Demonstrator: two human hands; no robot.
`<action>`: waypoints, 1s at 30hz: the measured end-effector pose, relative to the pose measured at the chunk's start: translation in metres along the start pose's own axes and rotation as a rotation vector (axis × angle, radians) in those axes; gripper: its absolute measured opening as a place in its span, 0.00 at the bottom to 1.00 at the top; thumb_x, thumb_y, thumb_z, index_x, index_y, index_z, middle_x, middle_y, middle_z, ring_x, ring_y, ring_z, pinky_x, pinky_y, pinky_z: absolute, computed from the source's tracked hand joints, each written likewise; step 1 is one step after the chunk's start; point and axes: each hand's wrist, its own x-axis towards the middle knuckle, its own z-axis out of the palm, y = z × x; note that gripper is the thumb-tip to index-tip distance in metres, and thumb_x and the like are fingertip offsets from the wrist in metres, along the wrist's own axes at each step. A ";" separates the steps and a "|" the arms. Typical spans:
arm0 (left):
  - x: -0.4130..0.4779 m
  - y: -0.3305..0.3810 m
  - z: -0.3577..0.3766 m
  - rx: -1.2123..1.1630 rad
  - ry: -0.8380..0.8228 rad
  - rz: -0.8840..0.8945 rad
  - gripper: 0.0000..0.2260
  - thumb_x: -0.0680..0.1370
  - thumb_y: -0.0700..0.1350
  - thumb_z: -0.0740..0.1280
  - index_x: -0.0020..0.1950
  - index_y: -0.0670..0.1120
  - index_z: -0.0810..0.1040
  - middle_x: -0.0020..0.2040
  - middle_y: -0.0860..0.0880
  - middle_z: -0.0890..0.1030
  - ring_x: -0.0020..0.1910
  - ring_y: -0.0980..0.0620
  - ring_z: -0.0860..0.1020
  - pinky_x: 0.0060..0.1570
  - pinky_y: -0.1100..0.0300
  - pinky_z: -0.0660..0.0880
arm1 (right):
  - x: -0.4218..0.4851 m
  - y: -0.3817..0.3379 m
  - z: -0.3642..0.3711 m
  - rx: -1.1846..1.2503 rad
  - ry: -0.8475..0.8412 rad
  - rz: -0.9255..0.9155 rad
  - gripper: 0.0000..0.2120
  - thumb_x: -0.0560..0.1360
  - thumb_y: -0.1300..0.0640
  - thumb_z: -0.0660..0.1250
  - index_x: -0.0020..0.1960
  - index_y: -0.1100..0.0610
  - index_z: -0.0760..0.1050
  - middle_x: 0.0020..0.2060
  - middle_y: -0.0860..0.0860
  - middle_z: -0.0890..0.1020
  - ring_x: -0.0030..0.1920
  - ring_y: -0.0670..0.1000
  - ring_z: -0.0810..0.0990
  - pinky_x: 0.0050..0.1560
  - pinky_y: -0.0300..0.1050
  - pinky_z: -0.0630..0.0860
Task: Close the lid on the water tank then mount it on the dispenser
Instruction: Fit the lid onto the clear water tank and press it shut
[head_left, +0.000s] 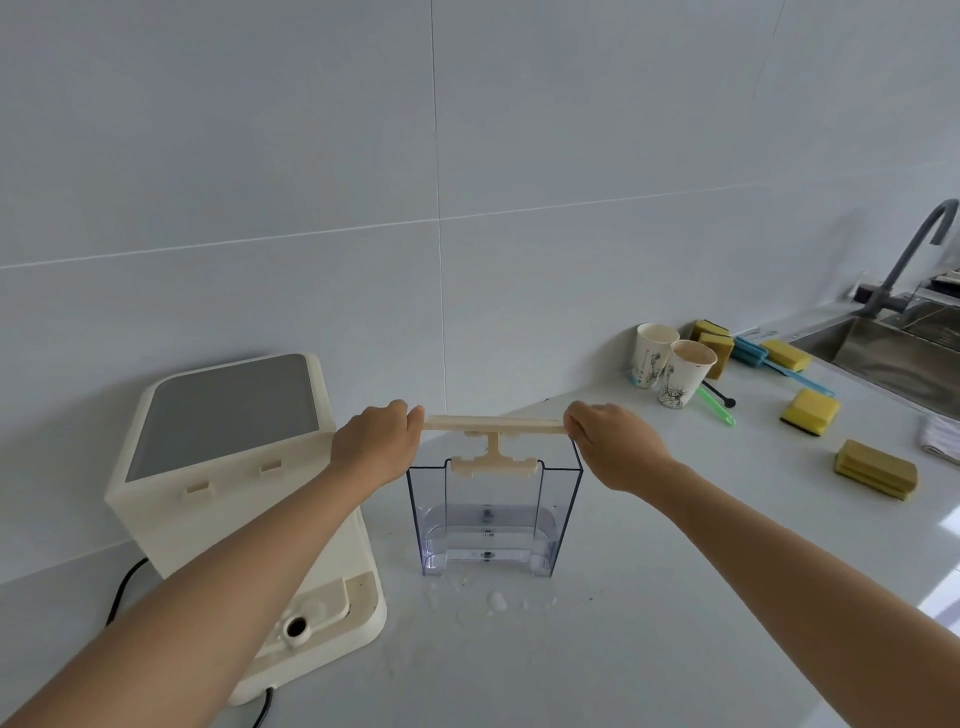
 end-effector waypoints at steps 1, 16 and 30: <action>-0.002 -0.001 0.001 0.003 -0.008 0.005 0.16 0.79 0.47 0.49 0.31 0.45 0.59 0.30 0.46 0.66 0.37 0.42 0.68 0.33 0.56 0.62 | -0.002 0.000 0.001 -0.012 -0.002 -0.011 0.14 0.79 0.54 0.48 0.47 0.60 0.69 0.29 0.47 0.66 0.37 0.53 0.66 0.32 0.44 0.61; -0.025 -0.006 0.015 0.069 -0.070 -0.021 0.13 0.79 0.47 0.48 0.38 0.42 0.62 0.41 0.39 0.77 0.41 0.40 0.73 0.35 0.56 0.64 | -0.020 0.000 0.020 -0.141 -0.058 -0.046 0.14 0.79 0.55 0.48 0.60 0.59 0.66 0.49 0.59 0.80 0.49 0.58 0.75 0.39 0.48 0.70; -0.021 -0.002 0.013 -0.303 -0.142 -0.268 0.16 0.76 0.54 0.53 0.45 0.41 0.66 0.42 0.42 0.73 0.44 0.41 0.73 0.40 0.55 0.66 | -0.008 0.004 0.013 0.004 -0.078 0.081 0.19 0.78 0.49 0.51 0.66 0.55 0.61 0.57 0.57 0.77 0.55 0.58 0.75 0.44 0.47 0.69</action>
